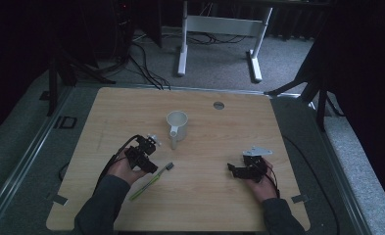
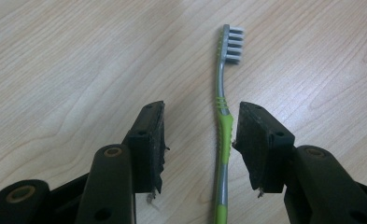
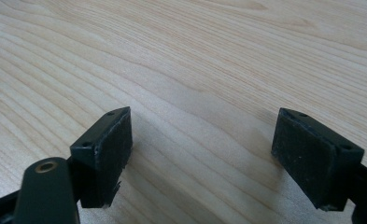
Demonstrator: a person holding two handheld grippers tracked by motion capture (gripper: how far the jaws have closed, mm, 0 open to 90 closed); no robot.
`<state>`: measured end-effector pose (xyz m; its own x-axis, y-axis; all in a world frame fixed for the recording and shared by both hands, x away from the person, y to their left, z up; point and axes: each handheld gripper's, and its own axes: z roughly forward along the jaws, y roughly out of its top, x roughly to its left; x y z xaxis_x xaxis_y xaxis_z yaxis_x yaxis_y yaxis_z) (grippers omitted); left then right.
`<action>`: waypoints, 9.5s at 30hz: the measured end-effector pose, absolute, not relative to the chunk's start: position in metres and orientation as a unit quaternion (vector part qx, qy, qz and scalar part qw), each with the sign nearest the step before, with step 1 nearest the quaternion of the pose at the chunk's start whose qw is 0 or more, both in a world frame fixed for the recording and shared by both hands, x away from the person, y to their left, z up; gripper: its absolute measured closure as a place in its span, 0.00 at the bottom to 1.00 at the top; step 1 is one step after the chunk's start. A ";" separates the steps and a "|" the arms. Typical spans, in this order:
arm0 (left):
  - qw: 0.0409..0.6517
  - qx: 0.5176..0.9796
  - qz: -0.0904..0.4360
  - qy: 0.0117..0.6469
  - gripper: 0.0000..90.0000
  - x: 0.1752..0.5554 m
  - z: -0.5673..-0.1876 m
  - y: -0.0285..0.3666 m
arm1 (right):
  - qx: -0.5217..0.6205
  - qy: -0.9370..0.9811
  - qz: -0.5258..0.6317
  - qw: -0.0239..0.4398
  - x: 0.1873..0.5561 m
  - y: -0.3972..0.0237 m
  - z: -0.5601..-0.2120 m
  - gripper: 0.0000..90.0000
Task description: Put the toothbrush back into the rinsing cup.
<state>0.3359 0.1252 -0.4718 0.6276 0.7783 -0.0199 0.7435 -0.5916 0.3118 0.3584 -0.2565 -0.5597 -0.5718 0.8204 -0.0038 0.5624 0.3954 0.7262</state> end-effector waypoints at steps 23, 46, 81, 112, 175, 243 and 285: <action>0.115 0.897 0.041 0.424 0.65 0.337 -0.481 0.118 | 0.425 0.815 0.349 0.184 0.358 -0.256 -0.560 0.22; 0.082 0.901 0.004 0.427 0.73 0.334 -0.496 0.110 | 0.425 0.814 0.349 0.184 0.358 -0.256 -0.560 0.22; 0.025 0.909 -0.004 0.416 0.88 0.340 -0.517 0.096 | 0.425 0.814 0.350 0.184 0.358 -0.256 -0.560 0.22; 0.044 0.915 -0.002 0.400 0.92 0.339 -0.509 0.098 | 0.425 0.814 0.350 0.184 0.358 -0.256 -0.560 0.22; 0.253 0.872 0.079 0.413 0.92 0.335 -0.463 0.116 | 0.425 0.814 0.350 0.184 0.358 -0.256 -0.560 0.22; 0.364 0.820 0.168 0.409 0.92 0.345 -0.441 0.122 | 0.424 0.814 0.350 0.184 0.358 -0.256 -0.560 0.22; 0.440 0.775 0.200 0.408 0.92 0.351 -0.432 0.119 | 0.425 0.814 0.350 0.184 0.358 -0.256 -0.560 0.22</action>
<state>0.3512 0.1194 -0.4319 0.5874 0.8078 -0.0487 0.4553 -0.2801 0.8451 0.3584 -0.2565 -0.5597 -0.5712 0.8208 -0.0031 0.5630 0.3945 0.7262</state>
